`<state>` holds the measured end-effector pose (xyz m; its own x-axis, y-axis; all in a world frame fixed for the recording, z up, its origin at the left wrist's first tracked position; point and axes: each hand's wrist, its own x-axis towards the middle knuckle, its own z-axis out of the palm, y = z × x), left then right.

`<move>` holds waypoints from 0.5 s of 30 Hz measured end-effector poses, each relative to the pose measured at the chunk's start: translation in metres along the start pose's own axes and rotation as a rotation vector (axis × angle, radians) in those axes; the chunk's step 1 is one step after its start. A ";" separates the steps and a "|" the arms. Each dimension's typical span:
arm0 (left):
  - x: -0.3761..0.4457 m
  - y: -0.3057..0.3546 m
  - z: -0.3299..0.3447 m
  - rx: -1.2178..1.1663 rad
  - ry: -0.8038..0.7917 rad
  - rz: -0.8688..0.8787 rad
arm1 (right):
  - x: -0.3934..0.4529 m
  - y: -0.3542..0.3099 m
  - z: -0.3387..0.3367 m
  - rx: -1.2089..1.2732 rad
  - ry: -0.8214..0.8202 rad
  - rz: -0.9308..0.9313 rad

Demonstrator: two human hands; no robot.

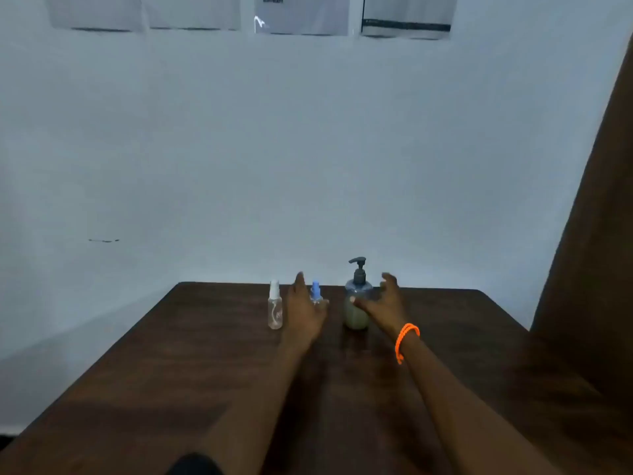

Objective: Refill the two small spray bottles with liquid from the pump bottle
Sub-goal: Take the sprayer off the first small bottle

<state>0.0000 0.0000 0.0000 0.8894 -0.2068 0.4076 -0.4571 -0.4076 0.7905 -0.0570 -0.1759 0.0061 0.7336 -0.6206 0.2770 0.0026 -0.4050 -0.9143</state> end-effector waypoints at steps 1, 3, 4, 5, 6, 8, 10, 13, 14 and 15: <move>0.002 -0.004 0.004 0.005 0.004 -0.011 | -0.001 0.001 0.002 0.087 -0.043 0.019; 0.004 -0.011 0.011 0.007 -0.018 -0.052 | -0.002 0.003 0.003 0.098 -0.130 0.020; 0.004 -0.014 0.014 0.025 -0.034 -0.076 | 0.000 0.008 0.005 0.052 -0.146 0.023; 0.007 -0.016 0.018 0.022 -0.042 -0.082 | 0.004 0.016 0.009 0.077 -0.155 0.006; 0.009 -0.017 0.019 0.013 -0.044 -0.083 | 0.005 0.018 0.009 0.064 -0.148 0.011; 0.011 -0.021 0.022 0.018 -0.040 -0.050 | 0.008 0.024 0.011 0.073 -0.142 0.006; 0.010 -0.026 0.023 0.007 -0.052 -0.052 | 0.009 0.026 0.013 0.093 -0.155 0.009; 0.008 -0.028 0.020 -0.020 -0.073 -0.031 | 0.009 0.026 0.011 0.099 -0.170 0.001; 0.006 -0.028 0.019 -0.017 -0.090 -0.040 | 0.007 0.025 0.009 0.088 -0.181 0.004; 0.005 -0.027 0.017 -0.019 -0.103 -0.046 | 0.004 0.023 0.007 0.078 -0.184 -0.004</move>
<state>0.0163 -0.0054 -0.0273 0.9044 -0.2789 0.3228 -0.4152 -0.4022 0.8160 -0.0496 -0.1831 -0.0162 0.8454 -0.4828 0.2286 0.0534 -0.3494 -0.9354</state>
